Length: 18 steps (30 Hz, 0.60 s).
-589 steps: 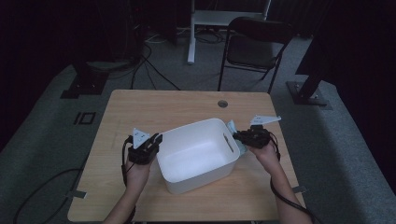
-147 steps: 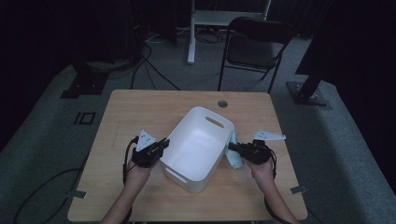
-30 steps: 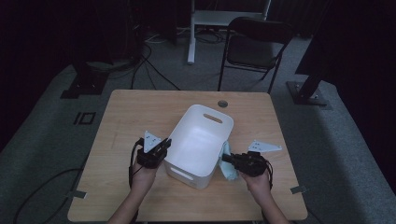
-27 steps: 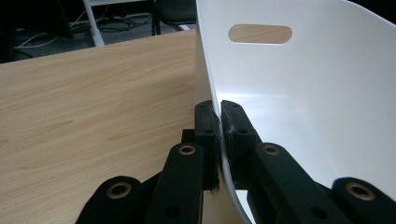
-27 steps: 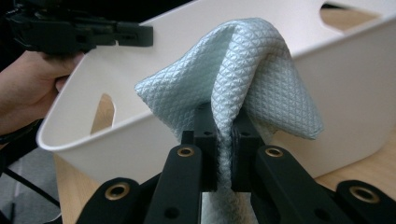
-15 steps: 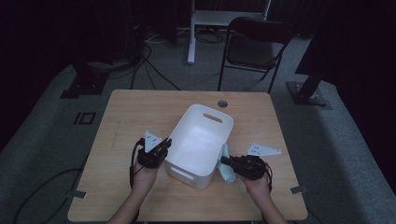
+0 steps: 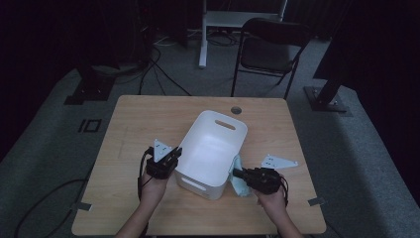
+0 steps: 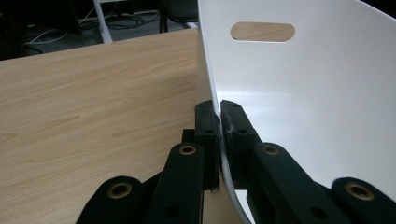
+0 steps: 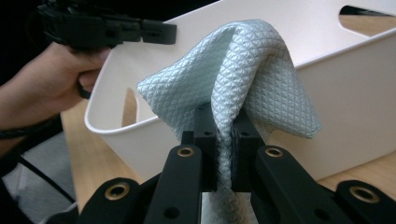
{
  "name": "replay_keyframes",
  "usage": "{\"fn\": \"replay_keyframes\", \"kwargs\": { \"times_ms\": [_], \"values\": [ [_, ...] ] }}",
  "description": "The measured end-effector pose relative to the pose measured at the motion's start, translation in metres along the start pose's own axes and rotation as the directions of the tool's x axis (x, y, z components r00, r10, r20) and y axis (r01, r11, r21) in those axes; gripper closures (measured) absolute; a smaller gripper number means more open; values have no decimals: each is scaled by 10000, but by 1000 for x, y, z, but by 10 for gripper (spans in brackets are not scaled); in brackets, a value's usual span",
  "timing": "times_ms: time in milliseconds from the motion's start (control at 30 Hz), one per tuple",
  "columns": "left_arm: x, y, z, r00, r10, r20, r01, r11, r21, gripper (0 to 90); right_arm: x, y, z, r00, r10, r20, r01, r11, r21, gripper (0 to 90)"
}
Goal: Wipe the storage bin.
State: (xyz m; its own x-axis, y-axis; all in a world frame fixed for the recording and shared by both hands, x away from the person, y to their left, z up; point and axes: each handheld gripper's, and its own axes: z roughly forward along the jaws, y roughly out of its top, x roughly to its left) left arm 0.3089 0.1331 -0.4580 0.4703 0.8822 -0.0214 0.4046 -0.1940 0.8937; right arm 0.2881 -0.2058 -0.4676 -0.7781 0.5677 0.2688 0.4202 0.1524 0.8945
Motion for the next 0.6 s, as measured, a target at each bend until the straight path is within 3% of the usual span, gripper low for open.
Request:
{"fn": "replay_keyframes", "kwargs": {
  "times_ms": [200, 300, 433, 600],
  "values": [
    [-1, 0, 0, 10000, -50, -69, 50, 10000, 4, 867, -1, -8, 6, 9994, 343, -5, -343, 9993, 176, 844],
    [-1, 0, 0, 9999, -77, -141, 77, 10000, 9, 868, 1, -11, 7, 9995, 289, 153, -295, 9987, 413, 844],
    [-1, 0, 0, 9998, -113, -166, 114, 9999, 38, 869, 8, -7, 0, 9996, 272, -10, -272, 9996, 104, 843],
    [-1, 0, 0, 9999, -112, -51, 112, 9999, 30, 872, 17, -9, 2, 9995, -118, 283, 114, 9999, 120, 844]
  ]
}}
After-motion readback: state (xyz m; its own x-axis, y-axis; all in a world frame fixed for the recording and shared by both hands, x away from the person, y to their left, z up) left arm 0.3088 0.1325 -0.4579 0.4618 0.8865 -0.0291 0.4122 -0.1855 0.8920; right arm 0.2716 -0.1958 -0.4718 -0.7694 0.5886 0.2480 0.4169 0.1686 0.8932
